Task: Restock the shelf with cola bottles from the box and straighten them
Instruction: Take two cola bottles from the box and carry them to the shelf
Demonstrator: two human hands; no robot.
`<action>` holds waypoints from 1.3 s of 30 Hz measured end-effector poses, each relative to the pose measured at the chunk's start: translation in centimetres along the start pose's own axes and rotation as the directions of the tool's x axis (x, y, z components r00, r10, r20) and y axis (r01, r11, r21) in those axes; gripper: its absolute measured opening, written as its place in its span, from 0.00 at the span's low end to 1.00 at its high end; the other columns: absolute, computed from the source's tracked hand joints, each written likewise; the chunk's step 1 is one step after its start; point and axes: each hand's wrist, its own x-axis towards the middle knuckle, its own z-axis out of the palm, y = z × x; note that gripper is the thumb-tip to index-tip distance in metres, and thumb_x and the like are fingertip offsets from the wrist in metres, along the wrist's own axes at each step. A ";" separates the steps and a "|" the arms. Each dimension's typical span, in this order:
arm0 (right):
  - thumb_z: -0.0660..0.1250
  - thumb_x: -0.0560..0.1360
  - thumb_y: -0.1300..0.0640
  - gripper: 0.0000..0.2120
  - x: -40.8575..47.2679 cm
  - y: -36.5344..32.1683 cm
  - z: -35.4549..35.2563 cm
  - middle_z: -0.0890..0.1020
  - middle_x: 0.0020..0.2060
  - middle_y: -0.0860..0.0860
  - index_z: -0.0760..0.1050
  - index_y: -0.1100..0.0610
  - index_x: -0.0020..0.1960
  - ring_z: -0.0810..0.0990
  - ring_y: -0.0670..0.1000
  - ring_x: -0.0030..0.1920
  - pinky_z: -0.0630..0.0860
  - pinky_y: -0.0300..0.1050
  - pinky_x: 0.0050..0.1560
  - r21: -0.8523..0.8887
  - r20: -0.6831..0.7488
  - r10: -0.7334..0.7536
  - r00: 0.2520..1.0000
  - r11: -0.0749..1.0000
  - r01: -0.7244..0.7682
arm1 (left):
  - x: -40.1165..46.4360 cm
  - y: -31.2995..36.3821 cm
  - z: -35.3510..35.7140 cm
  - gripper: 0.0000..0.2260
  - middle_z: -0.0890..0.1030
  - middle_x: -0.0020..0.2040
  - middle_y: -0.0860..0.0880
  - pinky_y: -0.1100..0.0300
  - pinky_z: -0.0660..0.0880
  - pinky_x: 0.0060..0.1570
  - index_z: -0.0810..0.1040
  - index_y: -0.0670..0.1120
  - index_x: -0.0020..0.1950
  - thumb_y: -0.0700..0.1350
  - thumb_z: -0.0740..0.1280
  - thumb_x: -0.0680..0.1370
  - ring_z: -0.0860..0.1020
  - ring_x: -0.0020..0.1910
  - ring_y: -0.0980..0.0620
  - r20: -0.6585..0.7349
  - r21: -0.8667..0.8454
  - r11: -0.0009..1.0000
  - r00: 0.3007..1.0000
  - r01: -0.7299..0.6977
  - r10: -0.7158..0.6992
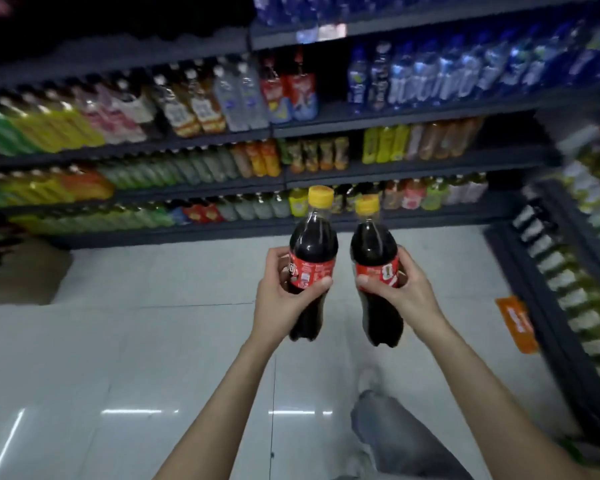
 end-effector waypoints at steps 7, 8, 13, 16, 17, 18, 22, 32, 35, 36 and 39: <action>0.79 0.61 0.49 0.31 13.3 -6.3 14.6 0.79 0.52 0.41 0.70 0.47 0.60 0.78 0.38 0.52 0.74 0.33 0.50 -0.017 0.218 -0.124 0.968 0.991 0.131 | 10.6 -1.7 -11.8 0.29 0.79 0.53 0.57 0.59 0.77 0.53 0.69 0.54 0.58 0.52 0.80 0.63 0.79 0.50 0.60 -0.308 0.082 0.997 0.951 0.006 0.019; 0.78 0.59 0.47 0.33 15.4 -7.2 16.5 0.78 0.53 0.41 0.69 0.48 0.60 0.77 0.37 0.52 0.73 0.34 0.51 -0.015 0.231 -0.142 0.962 0.989 0.150 | 12.6 -1.9 -13.6 0.31 0.79 0.54 0.57 0.58 0.77 0.54 0.69 0.54 0.59 0.54 0.80 0.61 0.79 0.52 0.59 -0.349 0.093 0.996 0.937 0.010 0.023; 0.78 0.62 0.50 0.30 25.5 -12.3 25.9 0.76 0.52 0.39 0.67 0.48 0.59 0.76 0.36 0.51 0.71 0.33 0.48 -0.029 0.305 -0.205 0.930 0.974 0.225 | 22.6 -1.7 -22.8 0.36 0.80 0.54 0.55 0.54 0.77 0.56 0.71 0.50 0.61 0.60 0.79 0.59 0.80 0.52 0.59 -0.470 0.091 0.995 0.882 0.029 0.017; 0.77 0.65 0.51 0.27 30.8 -15.5 31.1 0.78 0.51 0.41 0.68 0.48 0.59 0.76 0.36 0.50 0.72 0.30 0.47 -0.035 0.322 -0.256 0.911 0.959 0.282 | 27.8 -1.0 -28.3 0.34 0.81 0.53 0.55 0.54 0.78 0.54 0.71 0.51 0.60 0.58 0.80 0.60 0.80 0.51 0.59 -0.501 0.117 0.993 0.863 -0.013 0.070; 0.77 0.66 0.52 0.26 32.4 -16.6 32.8 0.77 0.51 0.38 0.68 0.48 0.59 0.75 0.32 0.49 0.72 0.27 0.45 -0.030 0.321 -0.278 0.905 0.953 0.303 | 29.4 -0.8 -30.0 0.34 0.80 0.54 0.54 0.53 0.78 0.54 0.71 0.52 0.60 0.60 0.79 0.59 0.80 0.52 0.58 -0.508 0.133 0.991 0.856 -0.033 0.097; 0.77 0.66 0.52 0.26 33.9 -17.6 34.5 0.76 0.50 0.37 0.68 0.48 0.59 0.75 0.30 0.48 0.71 0.25 0.45 -0.026 0.319 -0.302 0.898 0.945 0.327 | 31.0 -0.7 -31.8 0.34 0.80 0.55 0.54 0.53 0.78 0.54 0.70 0.52 0.60 0.61 0.79 0.59 0.80 0.53 0.57 -0.516 0.149 0.987 0.847 -0.054 0.124; 0.77 0.64 0.49 0.30 39.7 -21.4 41.8 0.76 0.51 0.36 0.68 0.48 0.61 0.74 0.31 0.51 0.70 0.30 0.49 -0.009 0.325 -0.374 0.869 0.917 0.398 | 37.7 -0.2 -39.0 0.30 0.80 0.53 0.56 0.56 0.78 0.53 0.71 0.51 0.59 0.56 0.79 0.62 0.80 0.52 0.58 -0.551 0.142 0.978 0.808 -0.155 0.208; 0.78 0.65 0.54 0.31 51.6 -29.6 61.0 0.75 0.58 0.45 0.66 0.52 0.62 0.73 0.40 0.59 0.68 0.29 0.56 -0.061 0.065 -0.596 0.800 0.798 0.599 | 57.5 -0.9 -58.3 0.28 0.76 0.55 0.54 0.67 0.73 0.55 0.68 0.46 0.60 0.47 0.79 0.66 0.76 0.56 0.62 -0.508 0.163 0.910 0.758 -0.382 0.410; 0.77 0.67 0.53 0.32 55.0 -32.0 65.7 0.73 0.59 0.46 0.64 0.55 0.65 0.73 0.37 0.57 0.68 0.26 0.54 -0.070 -0.009 -0.597 0.802 0.800 0.596 | 63.8 -0.7 -62.9 0.27 0.78 0.54 0.50 0.62 0.75 0.54 0.68 0.48 0.58 0.49 0.79 0.66 0.77 0.55 0.57 -0.463 0.186 0.891 0.763 -0.414 0.451; 0.76 0.68 0.53 0.31 56.2 -32.6 67.0 0.74 0.58 0.44 0.64 0.55 0.65 0.72 0.34 0.55 0.67 0.25 0.53 -0.076 -0.030 -0.593 0.805 0.804 0.590 | 65.8 -0.7 -64.0 0.27 0.78 0.54 0.49 0.58 0.76 0.54 0.69 0.48 0.58 0.50 0.79 0.66 0.78 0.55 0.55 -0.448 0.189 0.886 0.766 -0.424 0.461; 0.77 0.67 0.54 0.30 59.9 -33.9 70.0 0.74 0.54 0.37 0.66 0.53 0.64 0.72 0.29 0.53 0.67 0.24 0.52 -0.121 -0.102 -0.581 0.808 0.813 0.570 | 71.2 -1.0 -66.3 0.29 0.79 0.55 0.51 0.57 0.76 0.56 0.70 0.47 0.60 0.51 0.79 0.66 0.78 0.55 0.55 -0.419 0.180 0.890 0.786 -0.418 0.454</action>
